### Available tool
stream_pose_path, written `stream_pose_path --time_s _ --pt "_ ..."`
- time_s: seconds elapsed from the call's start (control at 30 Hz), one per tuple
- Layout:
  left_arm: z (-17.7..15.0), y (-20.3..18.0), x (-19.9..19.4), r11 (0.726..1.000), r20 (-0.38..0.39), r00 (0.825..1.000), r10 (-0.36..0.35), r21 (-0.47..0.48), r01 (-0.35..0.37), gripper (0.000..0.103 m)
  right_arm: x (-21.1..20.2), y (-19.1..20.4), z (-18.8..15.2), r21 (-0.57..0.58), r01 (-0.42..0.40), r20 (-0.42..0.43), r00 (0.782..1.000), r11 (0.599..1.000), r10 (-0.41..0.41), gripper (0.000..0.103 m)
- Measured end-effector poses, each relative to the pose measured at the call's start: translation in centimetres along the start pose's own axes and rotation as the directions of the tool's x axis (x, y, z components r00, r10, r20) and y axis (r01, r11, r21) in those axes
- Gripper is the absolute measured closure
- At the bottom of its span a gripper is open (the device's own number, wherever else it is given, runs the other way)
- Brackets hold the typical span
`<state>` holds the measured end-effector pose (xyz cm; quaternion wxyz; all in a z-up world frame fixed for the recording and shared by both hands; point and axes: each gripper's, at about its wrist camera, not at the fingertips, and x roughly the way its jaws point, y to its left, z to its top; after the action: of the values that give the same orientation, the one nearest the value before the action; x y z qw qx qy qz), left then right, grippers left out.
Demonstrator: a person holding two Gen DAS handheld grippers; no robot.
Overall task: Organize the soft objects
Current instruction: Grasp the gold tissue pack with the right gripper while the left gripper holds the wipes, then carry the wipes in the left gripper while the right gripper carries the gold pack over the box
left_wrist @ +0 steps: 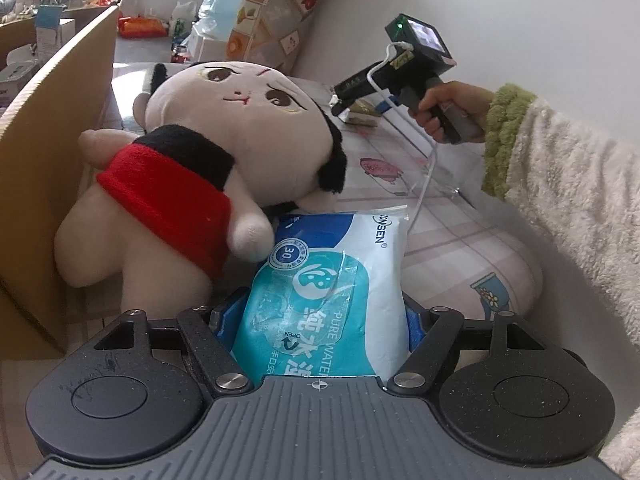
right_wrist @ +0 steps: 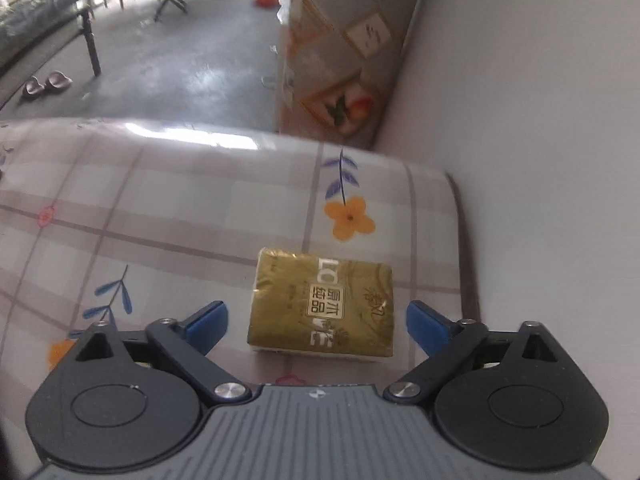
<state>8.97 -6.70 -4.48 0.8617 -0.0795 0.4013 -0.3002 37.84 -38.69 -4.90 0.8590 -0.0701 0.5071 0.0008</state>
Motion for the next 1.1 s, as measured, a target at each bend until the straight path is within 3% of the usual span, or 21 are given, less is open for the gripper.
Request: stream_pose_path --time_s 0.13,0.4,0.53,0.87,1.1 --pt "-0.1 -0.1 -0.1 1.0 0.003 1.0 -0.001 -0.006 0.001 0.03 0.4 -0.1 0.1 0.006 0.011 -0.016 1.0 1.0 -0.011 0.026" --pt "-0.5 -0.4 -0.4 1.0 0.016 1.0 0.017 0.003 -0.017 0.03 -0.7 0.1 -0.5 0.024 0.004 -0.007 1.0 1.0 -0.004 0.027" --pt "-0.7 -1.0 -0.4 0.999 0.024 0.999 0.041 0.022 -0.041 0.03 -3.7 0.7 -2.0 0.029 -0.027 0.036 0.999 0.999 0.026 0.027" --pt "-0.9 -2.7 -0.4 0.995 0.039 0.995 0.097 0.035 -0.098 0.03 -16.1 2.6 -11.2 0.008 -0.158 0.191 0.97 0.987 0.154 0.027" --pt "-1.3 -4.2 -0.6 0.989 0.046 0.989 0.138 0.048 -0.14 0.031 -20.7 4.8 -18.7 0.05 -0.311 0.225 0.929 0.949 0.293 0.027"
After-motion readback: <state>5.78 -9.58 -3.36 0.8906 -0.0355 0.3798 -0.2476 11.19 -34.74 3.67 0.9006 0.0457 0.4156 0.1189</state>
